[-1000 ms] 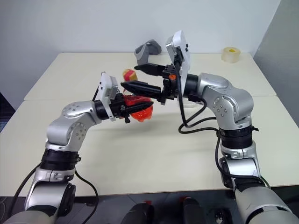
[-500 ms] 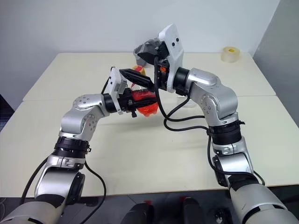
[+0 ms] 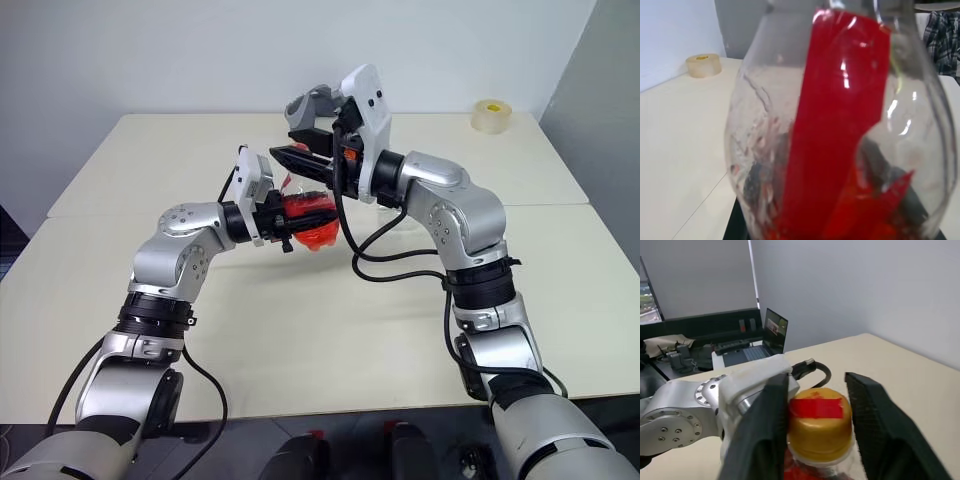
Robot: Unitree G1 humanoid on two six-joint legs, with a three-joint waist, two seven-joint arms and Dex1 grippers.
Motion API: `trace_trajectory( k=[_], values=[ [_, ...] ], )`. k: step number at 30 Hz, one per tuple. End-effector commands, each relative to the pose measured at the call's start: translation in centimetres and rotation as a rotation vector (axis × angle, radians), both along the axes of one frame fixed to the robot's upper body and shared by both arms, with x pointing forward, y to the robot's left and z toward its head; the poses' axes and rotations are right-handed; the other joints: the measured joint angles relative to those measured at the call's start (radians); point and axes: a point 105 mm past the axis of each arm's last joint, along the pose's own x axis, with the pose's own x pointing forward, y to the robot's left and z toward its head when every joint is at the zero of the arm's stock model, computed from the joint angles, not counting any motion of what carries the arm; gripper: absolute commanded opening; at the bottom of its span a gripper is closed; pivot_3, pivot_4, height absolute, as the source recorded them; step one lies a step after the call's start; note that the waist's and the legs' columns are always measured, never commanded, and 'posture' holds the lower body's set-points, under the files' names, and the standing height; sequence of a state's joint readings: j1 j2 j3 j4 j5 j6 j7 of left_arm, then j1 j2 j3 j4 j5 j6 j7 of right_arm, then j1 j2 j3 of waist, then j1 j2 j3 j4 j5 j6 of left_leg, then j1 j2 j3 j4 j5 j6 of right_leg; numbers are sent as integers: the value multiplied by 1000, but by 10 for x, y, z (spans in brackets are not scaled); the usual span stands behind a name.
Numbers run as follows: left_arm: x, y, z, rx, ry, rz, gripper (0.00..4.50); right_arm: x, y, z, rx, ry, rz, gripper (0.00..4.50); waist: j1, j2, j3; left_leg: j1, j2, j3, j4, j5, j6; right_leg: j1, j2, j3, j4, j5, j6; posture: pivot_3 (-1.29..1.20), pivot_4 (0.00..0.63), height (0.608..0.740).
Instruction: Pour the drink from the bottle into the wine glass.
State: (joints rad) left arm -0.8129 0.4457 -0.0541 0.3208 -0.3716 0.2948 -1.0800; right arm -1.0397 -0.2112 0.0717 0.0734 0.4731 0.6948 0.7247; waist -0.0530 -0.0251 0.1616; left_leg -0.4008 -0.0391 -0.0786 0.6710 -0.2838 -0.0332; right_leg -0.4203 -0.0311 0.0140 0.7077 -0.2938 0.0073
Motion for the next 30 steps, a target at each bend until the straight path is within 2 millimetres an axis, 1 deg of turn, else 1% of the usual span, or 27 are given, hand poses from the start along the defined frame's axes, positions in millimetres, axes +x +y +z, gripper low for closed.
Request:
trace_trajectory(
  k=[1, 5, 7, 10, 14, 16, 20, 23, 26, 29, 30],
  values=[
    [-2, -2, 22, -21, -87, -11, 1294, -6, 0, 13, 21, -51, 17, 1257, 0, 0, 0, 0, 0, 0, 0, 0, 0, 0, 0, 0, 0, 0, 0, 0, 150, 740],
    [-4, -3, 22, -22, -83, -17, 1294, -8, 1, 13, 14, -52, 28, 1257, 0, 0, 0, 0, 0, 0, 0, 0, 0, 0, 0, 0, 0, 0, 0, 0, 150, 740],
    [-18, -7, 24, -30, -72, -68, 1294, -14, 3, 14, 6, -58, 83, 1257, -1, 0, 0, 0, 0, 0, 0, 0, 0, 0, 0, 0, 0, 0, 0, 0, 150, 740],
    [-51, -12, 25, -4, -58, -182, 1294, -32, 7, 8, -47, -35, 271, 1257, -5, 0, 0, 0, 0, 0, 0, 0, 0, 0, 0, 0, -1, 0, 0, 0, 150, 740],
    [-83, -16, 24, 18, -22, -279, 1293, -43, 6, 10, -36, 1, 425, 1257, -6, 0, 0, 0, 0, 0, -1, 0, 0, 0, 0, 0, -1, 0, 0, 0, 150, 740],
    [-96, -18, 28, 20, -9, -321, 1293, -46, 12, 10, -70, -43, 496, 1257, -6, 1, 0, 1, 0, -1, -1, 0, 0, 0, 0, 0, 0, 0, 0, 0, 150, 740],
    [-107, -20, 36, 11, -6, -345, 1277, -57, 21, 13, -97, -69, 639, 1257, -5, 1, 0, 1, 0, -1, 0, 0, 0, 1, 0, 0, 0, 0, 0, 0, 150, 740],
    [-114, -19, 38, 8, 5, -359, 1272, -61, 25, 13, -116, -83, 702, 1257, -3, 1, 0, 0, 0, -1, 1, 0, 0, 1, 0, 0, -1, 0, 0, 0, 150, 740],
    [-119, -19, 37, 15, 7, -368, 1266, -62, 27, 13, -124, -84, 728, 1257, -4, 1, 0, 1, 0, -1, 0, 0, 0, 1, 0, 0, -1, 0, 0, 0, 150, 740],
    [-116, -15, 35, 12, 13, -337, 1266, -61, 25, 14, -133, -79, 735, 1257, -3, 1, 1, 1, 0, -1, 0, 0, 0, 1, 0, 0, -1, 0, 0, 0, 150, 740],
    [-116, -14, 34, 13, 17, -327, 1266, -60, 23, 14, -133, -75, 729, 1607, -3, 1, 1, 1, 0, -1, 0, 0, 0, 1, 0, 0, -1, 0, 0, 0, 150, 740]
  ],
)
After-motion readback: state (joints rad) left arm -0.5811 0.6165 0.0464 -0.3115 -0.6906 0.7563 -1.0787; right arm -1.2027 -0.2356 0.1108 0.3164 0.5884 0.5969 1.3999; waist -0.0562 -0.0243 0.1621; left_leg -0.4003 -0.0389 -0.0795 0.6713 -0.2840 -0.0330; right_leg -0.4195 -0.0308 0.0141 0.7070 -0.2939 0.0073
